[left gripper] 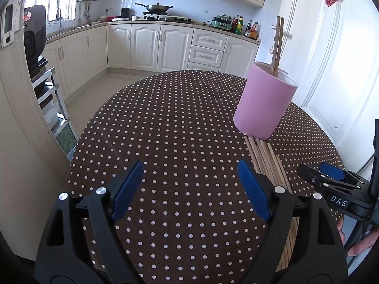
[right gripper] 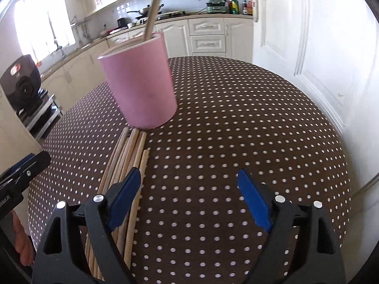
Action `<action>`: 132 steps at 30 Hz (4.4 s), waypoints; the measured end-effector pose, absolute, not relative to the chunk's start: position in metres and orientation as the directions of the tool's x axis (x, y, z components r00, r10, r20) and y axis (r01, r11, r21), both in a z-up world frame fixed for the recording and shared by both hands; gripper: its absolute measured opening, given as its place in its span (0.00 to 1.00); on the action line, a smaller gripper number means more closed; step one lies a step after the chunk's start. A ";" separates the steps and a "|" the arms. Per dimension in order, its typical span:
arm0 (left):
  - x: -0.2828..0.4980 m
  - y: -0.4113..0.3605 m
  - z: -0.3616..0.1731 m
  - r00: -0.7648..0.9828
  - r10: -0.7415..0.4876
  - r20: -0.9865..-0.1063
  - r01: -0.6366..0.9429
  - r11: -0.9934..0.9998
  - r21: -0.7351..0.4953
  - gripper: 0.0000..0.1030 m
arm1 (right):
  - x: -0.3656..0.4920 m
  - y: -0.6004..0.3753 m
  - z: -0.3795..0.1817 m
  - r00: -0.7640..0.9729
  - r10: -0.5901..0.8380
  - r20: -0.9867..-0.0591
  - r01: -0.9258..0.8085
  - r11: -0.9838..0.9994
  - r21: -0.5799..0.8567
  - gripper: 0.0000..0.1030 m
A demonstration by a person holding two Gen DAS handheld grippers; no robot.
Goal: Organize utensils
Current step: 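Grasp another wooden chopstick from the row with the right tool, then hold the chopstick in the right tool while the left tool approaches the row, then close the left tool on a wooden chopstick while the right tool holds its chopstick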
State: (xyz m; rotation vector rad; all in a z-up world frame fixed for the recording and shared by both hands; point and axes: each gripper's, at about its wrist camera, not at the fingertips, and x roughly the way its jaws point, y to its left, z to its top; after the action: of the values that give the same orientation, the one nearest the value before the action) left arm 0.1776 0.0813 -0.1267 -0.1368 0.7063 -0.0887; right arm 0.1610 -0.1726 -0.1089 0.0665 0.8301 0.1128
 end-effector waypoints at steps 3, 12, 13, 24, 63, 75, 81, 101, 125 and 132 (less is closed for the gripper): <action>0.177 0.084 -0.130 0.751 -0.127 -0.648 0.027 0.986 -0.162 0.79 | 0.164 -0.165 -0.111 0.661 0.105 -0.743 -0.083 0.994 0.067 0.77; 0.182 0.089 -0.136 0.738 -0.135 -0.661 0.004 0.981 -0.195 0.79 | 0.168 -0.152 -0.115 0.639 0.090 -0.764 -0.119 0.993 0.018 0.71; 0.182 0.090 -0.137 0.736 -0.137 -0.664 0.002 0.980 -0.200 0.79 | 0.167 -0.151 -0.115 0.637 0.094 -0.765 -0.128 0.992 0.015 0.70; 0.187 0.088 -0.138 0.718 -0.144 -0.681 -0.002 0.978 -0.209 0.79 | 0.169 -0.138 -0.119 0.620 0.088 -0.780 -0.166 0.986 -0.020 0.43; 0.203 -0.008 -0.146 0.611 -0.098 -0.785 0.065 0.995 -0.074 0.80 | 0.166 -0.172 -0.115 0.607 0.248 -0.755 -0.141 0.968 0.205 0.07; 0.204 -0.007 -0.144 0.610 -0.097 -0.786 0.058 0.995 -0.077 0.80 | 0.166 -0.171 -0.115 0.607 0.248 -0.755 -0.141 0.969 0.205 0.07; 0.212 -0.006 -0.146 0.614 -0.094 -0.784 0.050 0.996 -0.080 0.80 | 0.165 -0.172 -0.114 0.606 0.251 -0.754 -0.142 0.968 0.208 0.07; 0.216 -0.006 -0.146 0.587 -0.043 -0.809 0.010 0.999 -0.046 0.80 | 0.167 -0.169 -0.114 0.602 0.258 -0.756 -0.157 0.966 0.205 0.08; 0.210 -0.014 -0.140 0.574 -0.154 -0.804 0.161 0.984 -0.073 0.06 | 0.166 -0.170 -0.115 0.598 0.284 -0.750 -0.167 0.959 0.231 0.07; 0.182 -0.003 -0.140 0.554 -0.177 -0.814 0.172 0.980 -0.097 0.07 | 0.157 -0.165 -0.116 0.583 0.297 -0.756 -0.236 0.952 0.193 0.07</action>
State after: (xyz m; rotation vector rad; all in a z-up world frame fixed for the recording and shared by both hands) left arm 0.1824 -0.0025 -0.1397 -0.0063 0.9621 -0.2062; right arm 0.1570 -0.1652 -0.1162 0.0740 0.8966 0.3116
